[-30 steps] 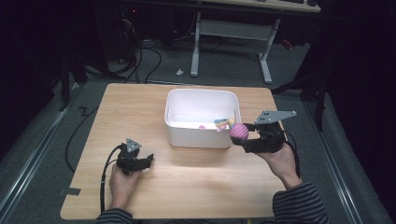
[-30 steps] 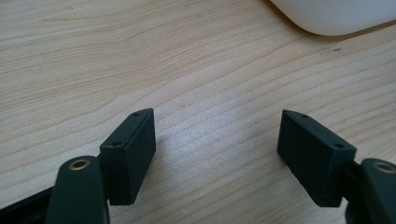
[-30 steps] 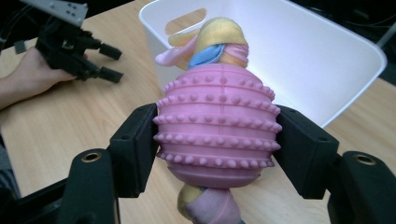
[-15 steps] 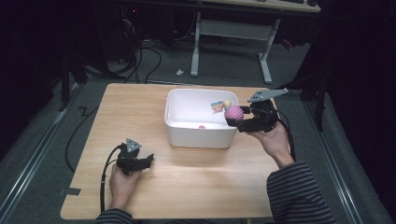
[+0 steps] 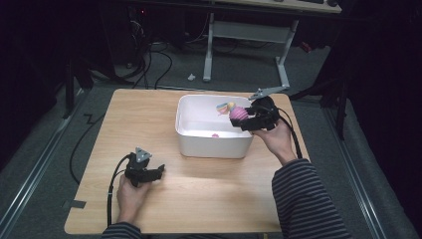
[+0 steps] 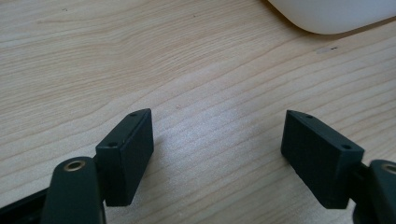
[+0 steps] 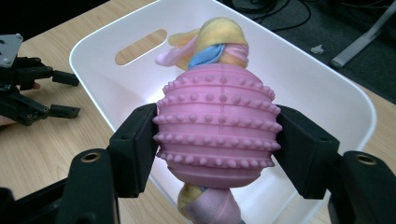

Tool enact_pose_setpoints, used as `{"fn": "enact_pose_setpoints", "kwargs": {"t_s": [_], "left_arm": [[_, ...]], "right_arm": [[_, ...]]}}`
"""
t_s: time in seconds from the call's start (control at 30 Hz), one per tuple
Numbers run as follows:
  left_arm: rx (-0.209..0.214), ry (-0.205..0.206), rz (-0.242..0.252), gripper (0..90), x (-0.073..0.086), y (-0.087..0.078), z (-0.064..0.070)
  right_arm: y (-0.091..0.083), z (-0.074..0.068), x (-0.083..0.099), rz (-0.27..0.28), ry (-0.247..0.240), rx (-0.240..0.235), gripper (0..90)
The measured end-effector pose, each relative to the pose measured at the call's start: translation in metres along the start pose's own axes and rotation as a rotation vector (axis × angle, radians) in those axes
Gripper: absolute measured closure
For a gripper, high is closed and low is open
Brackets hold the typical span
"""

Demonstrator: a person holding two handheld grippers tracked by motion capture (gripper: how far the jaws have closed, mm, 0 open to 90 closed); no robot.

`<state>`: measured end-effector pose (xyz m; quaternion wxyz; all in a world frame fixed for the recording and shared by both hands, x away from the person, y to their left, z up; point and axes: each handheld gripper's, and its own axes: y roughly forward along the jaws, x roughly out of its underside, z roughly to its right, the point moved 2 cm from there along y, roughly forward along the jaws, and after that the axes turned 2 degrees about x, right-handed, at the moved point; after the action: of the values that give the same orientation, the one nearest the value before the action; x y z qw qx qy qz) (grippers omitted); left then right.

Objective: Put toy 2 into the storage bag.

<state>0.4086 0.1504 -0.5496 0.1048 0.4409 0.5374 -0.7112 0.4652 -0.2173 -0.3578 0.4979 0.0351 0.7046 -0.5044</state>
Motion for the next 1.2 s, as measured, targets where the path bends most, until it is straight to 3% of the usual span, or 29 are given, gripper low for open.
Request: {"fn": "enact_pose_setpoints", "kwargs": {"t_s": [0.43, 0.6, 0.9, 1.1, 1.2], "left_arm": [[-0.002, 0.000, -0.001, 25.4, -0.001, 0.001, -0.001], [-0.001, -0.001, 0.000, 25.4, -0.001, 0.001, -0.001], [-0.001, -0.001, -0.001, 25.4, -0.001, 0.001, -0.001], [-0.006, -0.007, 0.000, 25.2, -0.001, 0.001, -0.001], [-0.007, -0.007, -0.001, 25.1, -0.001, 0.001, -0.001]], "right_arm": [[0.029, -0.017, -0.004, -0.085, -0.054, -0.011, 34.5], [0.032, -0.020, -0.001, -0.089, -0.028, -0.042, 34.3], [0.035, -0.025, 0.001, -0.107, -0.046, -0.065, 34.2], [0.039, -0.027, 0.003, -0.127, -0.061, -0.106, 33.3], [0.038, -0.025, 0.003, -0.129, -0.047, -0.130, 30.6]]}}
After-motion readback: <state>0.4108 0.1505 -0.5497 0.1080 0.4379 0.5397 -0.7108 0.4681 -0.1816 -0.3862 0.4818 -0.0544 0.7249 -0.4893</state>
